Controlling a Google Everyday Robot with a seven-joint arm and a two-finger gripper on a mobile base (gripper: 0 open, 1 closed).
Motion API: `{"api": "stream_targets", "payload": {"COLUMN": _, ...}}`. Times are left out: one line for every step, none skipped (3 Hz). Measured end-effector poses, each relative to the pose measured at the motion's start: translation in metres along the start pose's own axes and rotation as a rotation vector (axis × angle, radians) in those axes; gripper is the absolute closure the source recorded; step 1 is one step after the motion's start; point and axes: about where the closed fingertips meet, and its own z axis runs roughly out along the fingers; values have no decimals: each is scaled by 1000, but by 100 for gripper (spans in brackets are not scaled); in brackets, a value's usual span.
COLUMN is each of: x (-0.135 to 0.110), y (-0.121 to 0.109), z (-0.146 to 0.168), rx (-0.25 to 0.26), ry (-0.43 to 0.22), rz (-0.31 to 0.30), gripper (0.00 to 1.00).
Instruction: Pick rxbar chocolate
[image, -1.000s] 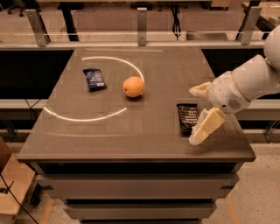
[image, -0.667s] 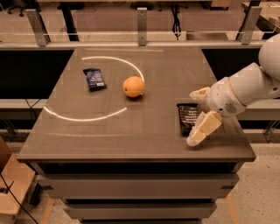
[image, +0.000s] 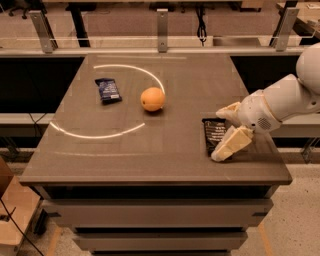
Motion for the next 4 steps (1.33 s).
{"api": "stream_targets", "payload": {"x": -12, "y": 0, "z": -7, "rx": 7, "ry": -18, "rz": -22, "gripper": 64}}
{"api": "stream_targets", "payload": {"x": -33, "y": -1, "z": -23, "rx": 38, "ry": -39, "rz": -62, "gripper": 88}}
{"api": "stream_targets", "payload": {"x": -66, "y": -5, "z": -53, "rx": 97, "ry": -76, "rz": -120, "gripper": 100}}
{"api": "stream_targets", "payload": {"x": -110, "y": -12, "z": -99, "rx": 159, "ry": -102, "rz": -205, "gripper": 100}}
